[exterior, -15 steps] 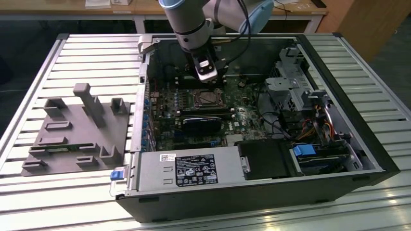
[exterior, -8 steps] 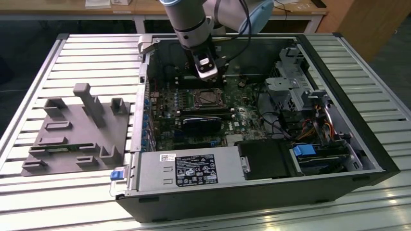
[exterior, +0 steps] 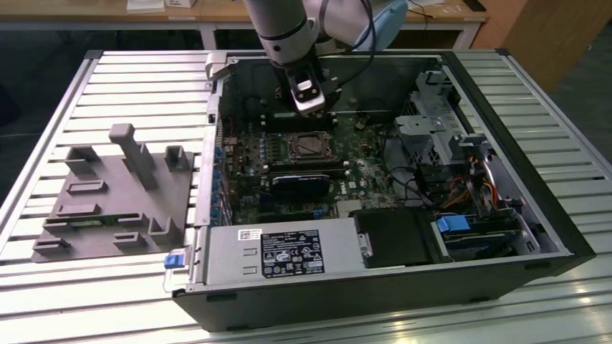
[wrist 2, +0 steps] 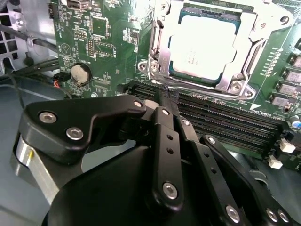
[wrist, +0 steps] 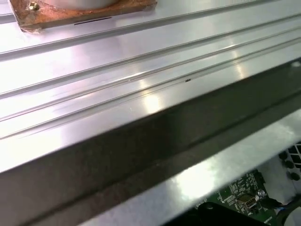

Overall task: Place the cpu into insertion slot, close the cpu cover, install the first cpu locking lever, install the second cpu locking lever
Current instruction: 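Install the first cpu locking lever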

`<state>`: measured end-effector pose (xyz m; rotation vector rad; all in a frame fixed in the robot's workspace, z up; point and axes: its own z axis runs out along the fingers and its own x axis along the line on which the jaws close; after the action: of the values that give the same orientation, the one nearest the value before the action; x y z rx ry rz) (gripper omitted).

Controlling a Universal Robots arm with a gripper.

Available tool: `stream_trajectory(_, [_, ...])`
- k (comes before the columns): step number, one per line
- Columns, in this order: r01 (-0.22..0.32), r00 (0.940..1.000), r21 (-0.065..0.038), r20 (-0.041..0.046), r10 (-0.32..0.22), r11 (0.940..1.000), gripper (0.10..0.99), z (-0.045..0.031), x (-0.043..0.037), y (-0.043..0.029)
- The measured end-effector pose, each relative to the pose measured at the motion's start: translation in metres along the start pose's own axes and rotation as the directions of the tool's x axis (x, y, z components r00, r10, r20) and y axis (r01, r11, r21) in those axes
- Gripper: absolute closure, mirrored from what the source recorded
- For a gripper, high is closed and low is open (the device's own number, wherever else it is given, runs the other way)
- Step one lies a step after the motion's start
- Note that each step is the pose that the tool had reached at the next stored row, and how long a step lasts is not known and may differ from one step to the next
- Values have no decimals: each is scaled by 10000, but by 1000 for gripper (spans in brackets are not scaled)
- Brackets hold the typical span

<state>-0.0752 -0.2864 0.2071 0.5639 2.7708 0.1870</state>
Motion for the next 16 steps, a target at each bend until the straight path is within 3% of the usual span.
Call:
stream_trajectory(6, [-1, 10000, 5, -16, 1, 10000, 984, 1, -6, 3])
stream_trajectory(10, [-26, 9996, 150, -263, 30, 9999, 984, 16, -35, 14])
stream_trajectory(16, [-38, 9972, 472, -740, 73, 9989, 984, 38, -76, 28])
